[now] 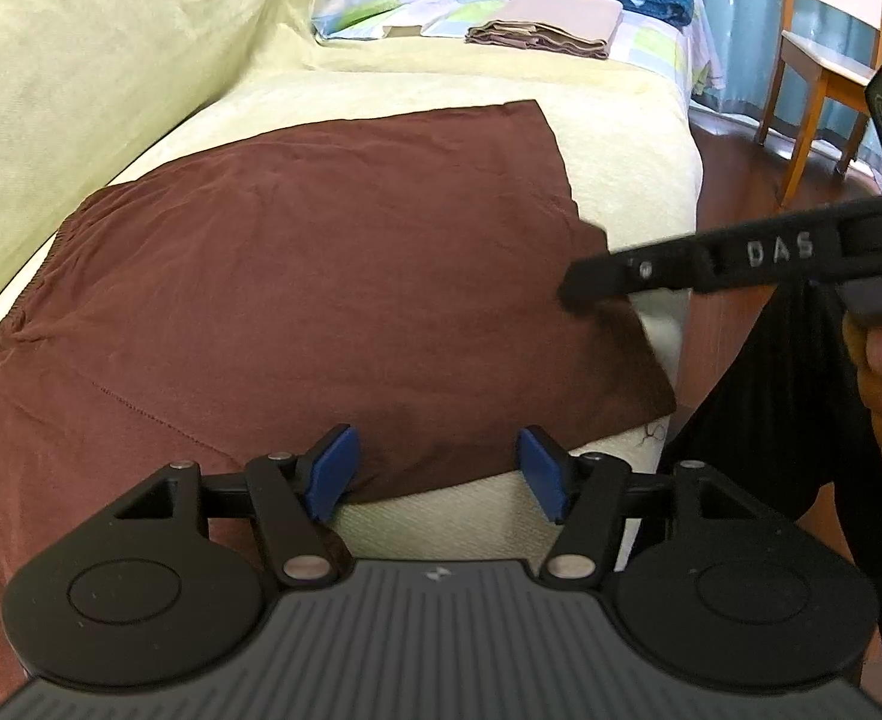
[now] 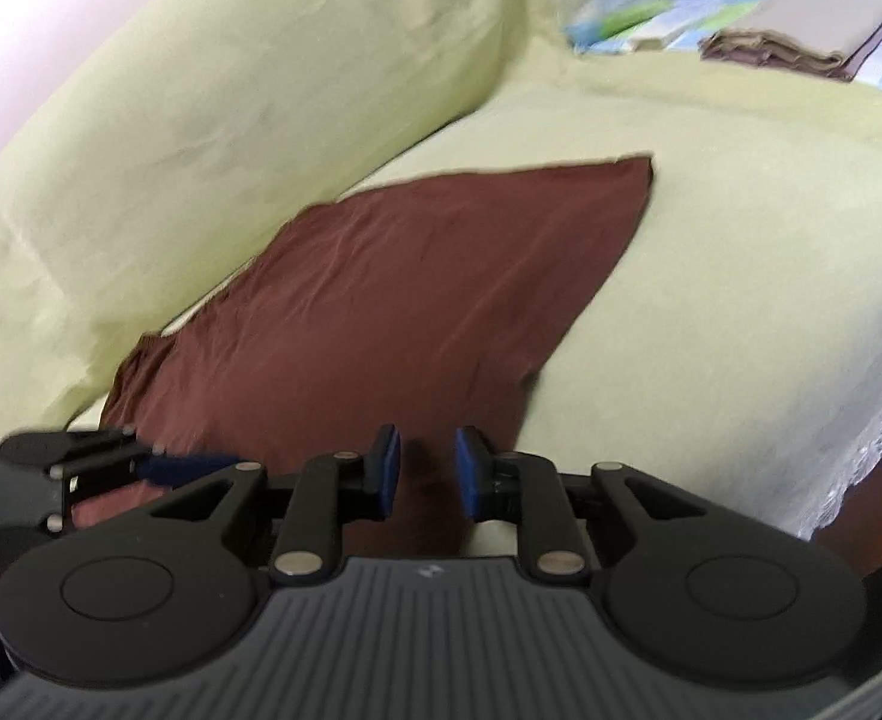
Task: Fold clothes
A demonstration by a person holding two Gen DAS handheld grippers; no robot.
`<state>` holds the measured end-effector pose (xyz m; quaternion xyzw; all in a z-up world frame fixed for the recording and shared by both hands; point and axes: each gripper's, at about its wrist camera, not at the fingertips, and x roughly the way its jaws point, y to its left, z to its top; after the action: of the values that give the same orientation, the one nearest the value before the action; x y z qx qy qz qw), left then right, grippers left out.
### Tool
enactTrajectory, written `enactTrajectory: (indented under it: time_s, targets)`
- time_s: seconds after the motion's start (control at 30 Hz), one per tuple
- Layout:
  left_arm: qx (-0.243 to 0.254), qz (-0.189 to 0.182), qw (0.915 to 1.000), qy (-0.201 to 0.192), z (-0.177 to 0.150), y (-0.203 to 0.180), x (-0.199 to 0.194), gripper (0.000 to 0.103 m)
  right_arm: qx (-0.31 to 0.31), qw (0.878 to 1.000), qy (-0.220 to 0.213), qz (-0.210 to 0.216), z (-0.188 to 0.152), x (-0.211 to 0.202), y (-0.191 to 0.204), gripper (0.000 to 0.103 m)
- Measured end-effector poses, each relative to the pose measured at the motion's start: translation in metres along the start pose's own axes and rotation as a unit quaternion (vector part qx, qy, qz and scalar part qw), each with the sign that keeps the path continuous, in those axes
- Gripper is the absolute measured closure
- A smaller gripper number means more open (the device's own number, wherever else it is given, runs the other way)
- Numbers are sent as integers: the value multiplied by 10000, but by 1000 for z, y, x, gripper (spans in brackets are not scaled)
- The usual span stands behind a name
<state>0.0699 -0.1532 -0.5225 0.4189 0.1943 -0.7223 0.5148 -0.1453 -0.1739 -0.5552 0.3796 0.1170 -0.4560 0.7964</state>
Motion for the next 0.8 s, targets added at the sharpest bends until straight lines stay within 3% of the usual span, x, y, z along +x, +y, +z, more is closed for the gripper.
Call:
enactTrajectory:
  time_s: [0.13,0.17,0.23,0.3,0.33,0.37,0.43,0.5,0.67,0.8]
  targets:
    - [-582,243,9977,-261,-6,14,-24,36,-309,9995,-59,39,8,-5,11,77]
    - [-793,349,9958,-311,-10,20,-32,30,-447,9990,-65,40,9,-6,17,75]
    - [-1158,618,9906,-376,-20,27,-46,15,-673,9977,-25,63,11,-5,28,61]
    - [-1436,860,9852,-378,-30,32,-57,9,-963,9953,87,82,9,-5,40,40]
    - [-1623,986,9811,-361,-38,34,-65,6,-1101,9938,134,94,8,-5,46,36]
    - [-1809,1111,9766,-343,-46,36,-72,5,-1248,9919,183,108,6,-5,52,35]
    - [-2178,1322,9666,-281,-60,37,-85,1,-1527,9878,275,131,1,-7,64,16]
    - [-2412,1421,9597,-236,-70,39,-91,1,-1729,9843,333,127,-2,-11,72,4]
    - [-2901,1661,9424,-114,-97,26,-117,1,-2191,9744,493,79,-12,-33,88,2]
    - [-3149,1642,9347,-168,-109,13,-131,1,-2374,9691,664,14,-18,-49,95,2]
